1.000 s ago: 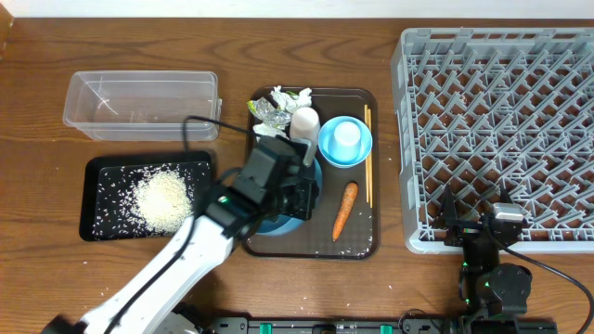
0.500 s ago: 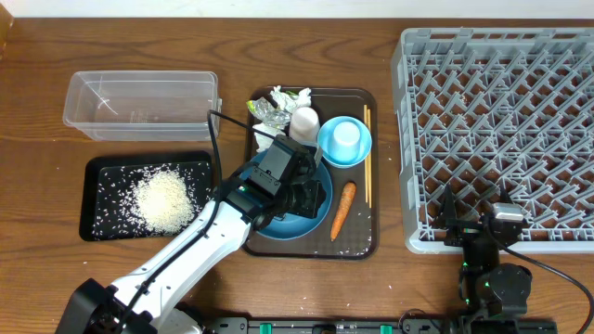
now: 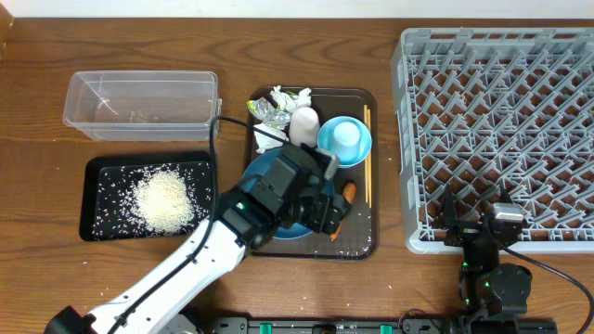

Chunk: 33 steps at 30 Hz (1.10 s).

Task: Sort waste into correct bins and load items into the dishwasher rack
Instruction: 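Carry the empty plate back and set it on the brown tray, then release the plate and move the left gripper over the carrot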

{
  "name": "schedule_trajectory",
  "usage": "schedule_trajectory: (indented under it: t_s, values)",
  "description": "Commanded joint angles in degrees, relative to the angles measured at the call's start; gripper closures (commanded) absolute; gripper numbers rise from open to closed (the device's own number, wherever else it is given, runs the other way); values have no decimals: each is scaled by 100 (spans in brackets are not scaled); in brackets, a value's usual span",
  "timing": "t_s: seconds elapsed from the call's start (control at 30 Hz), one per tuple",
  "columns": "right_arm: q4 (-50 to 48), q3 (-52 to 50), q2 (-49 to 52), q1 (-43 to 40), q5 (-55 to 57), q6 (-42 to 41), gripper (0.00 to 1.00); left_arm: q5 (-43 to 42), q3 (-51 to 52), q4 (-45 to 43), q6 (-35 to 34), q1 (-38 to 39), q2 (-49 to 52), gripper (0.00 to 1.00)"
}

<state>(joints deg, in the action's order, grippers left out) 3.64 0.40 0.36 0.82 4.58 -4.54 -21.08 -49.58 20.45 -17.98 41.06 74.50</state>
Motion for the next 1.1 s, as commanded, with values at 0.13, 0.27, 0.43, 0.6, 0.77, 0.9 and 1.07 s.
schedule_trajectory:
  t_s: [0.13, 0.27, 0.43, 0.6, 0.77, 0.9, 1.07]
  values:
    - [22, -9, 17, -79, 57, 11, 1, -33, -122, 111, 166, 269, 164, 13]
    - [20, -9, 17, -79, 57, 11, 1, -24, -129, 122, 356, 452, 234, 11]
    - [22, -9, 17, -79, 57, 11, 1, 1073, -376, 623, 496, 787, 234, 8]
    - [20, -9, 17, -79, 57, 11, 1, 1899, -1147, 1440, 887, 1165, 435, 7]
    - [20, -9, 17, -79, 57, 11, 1, 1902, -2087, 2107, 1241, 1377, 1266, 6]
    - [20, -9, 17, -79, 57, 11, 1, 1891, -2391, 2122, 1300, 1405, 1982, 5]
    - [22, -9, 17, -79, 57, 11, 1, 1880, -2389, 2015, 1303, 1405, 2339, 5]
